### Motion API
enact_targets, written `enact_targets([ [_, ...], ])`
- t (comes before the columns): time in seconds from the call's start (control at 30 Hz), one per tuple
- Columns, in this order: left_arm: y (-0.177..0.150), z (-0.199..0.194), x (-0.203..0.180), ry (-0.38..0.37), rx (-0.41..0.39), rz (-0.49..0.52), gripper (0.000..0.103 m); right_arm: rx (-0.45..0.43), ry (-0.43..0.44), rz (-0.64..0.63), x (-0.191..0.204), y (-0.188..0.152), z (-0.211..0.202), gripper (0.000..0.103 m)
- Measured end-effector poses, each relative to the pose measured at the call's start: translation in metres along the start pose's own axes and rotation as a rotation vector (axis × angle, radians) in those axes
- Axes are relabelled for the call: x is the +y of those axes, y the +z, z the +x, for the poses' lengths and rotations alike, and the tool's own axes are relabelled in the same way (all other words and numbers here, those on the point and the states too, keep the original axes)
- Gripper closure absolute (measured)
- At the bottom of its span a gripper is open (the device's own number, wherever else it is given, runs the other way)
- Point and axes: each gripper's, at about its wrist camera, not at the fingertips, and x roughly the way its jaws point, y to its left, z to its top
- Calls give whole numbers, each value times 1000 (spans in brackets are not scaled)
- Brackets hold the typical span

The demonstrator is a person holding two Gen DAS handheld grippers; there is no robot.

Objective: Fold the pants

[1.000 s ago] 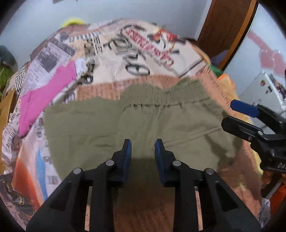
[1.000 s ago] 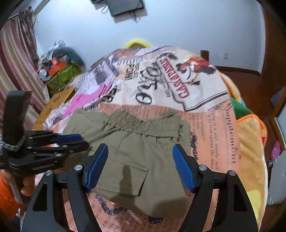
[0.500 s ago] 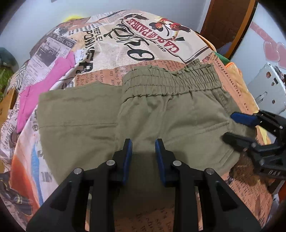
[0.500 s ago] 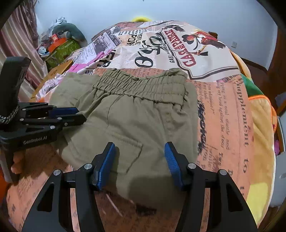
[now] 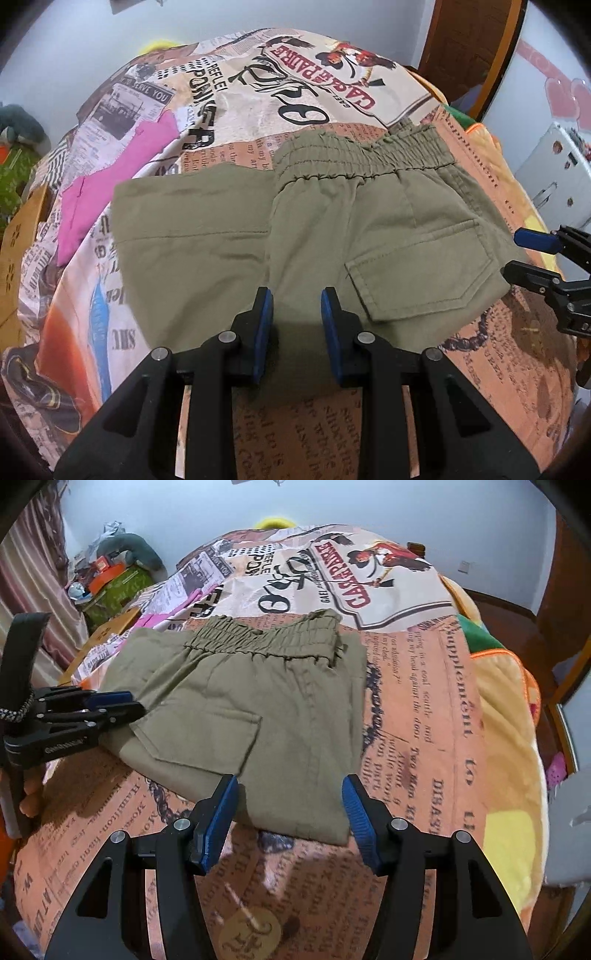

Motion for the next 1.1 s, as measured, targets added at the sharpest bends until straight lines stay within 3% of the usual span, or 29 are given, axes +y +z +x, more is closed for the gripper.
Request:
enact_targets([
  [0.1,-3,-16,15,-24,-19,-40,74,0,4,22,-6,-2,-7,48],
  [0.3,-2,-44,61,29,-70,-119,60,-57,-10,64,-22,4,-24,47],
  [0.4,-2,-44,85,44,-68,-169,58,-85,-16,82,-28,12,-25,43],
  [0.53,-7,-31,106,-23,-30,-242,58,-77,3,107,-36,21,-14,43],
  [0.8,-8,10,105,-57,54,-254,58,11,66,170,-53,27,26,43],
  [1.1,7,22,105,-104,47,-260,58,25,174,237,-64,34,45,41],
])
